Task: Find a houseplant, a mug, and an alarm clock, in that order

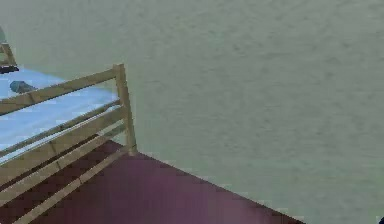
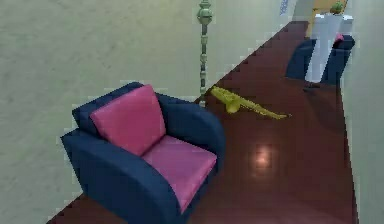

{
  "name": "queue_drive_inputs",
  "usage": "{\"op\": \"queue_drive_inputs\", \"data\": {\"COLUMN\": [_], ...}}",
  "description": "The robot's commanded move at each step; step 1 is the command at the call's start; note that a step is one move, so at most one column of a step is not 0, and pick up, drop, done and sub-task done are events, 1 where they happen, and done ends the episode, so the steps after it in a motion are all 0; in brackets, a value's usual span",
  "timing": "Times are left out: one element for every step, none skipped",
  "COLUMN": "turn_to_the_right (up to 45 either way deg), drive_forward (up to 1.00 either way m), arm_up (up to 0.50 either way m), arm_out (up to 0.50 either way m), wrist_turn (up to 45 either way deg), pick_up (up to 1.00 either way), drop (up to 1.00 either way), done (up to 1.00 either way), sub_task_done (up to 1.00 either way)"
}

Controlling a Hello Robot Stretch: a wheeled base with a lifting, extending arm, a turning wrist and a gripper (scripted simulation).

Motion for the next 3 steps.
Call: {"op": "queue_drive_inputs", "data": {"turn_to_the_right": [45.0,45.0,30.0], "drive_forward": [0.0,0.0,0.0], "arm_up": [0.0,0.0,0.0], "arm_out": [0.0,0.0,0.0], "wrist_turn": [0.0,0.0,0.0], "pick_up": [0.0,0.0,0.0], "drop": [0.0,0.0,0.0], "done": [0.0,0.0,0.0], "sub_task_done": [0.0,0.0,0.0]}}
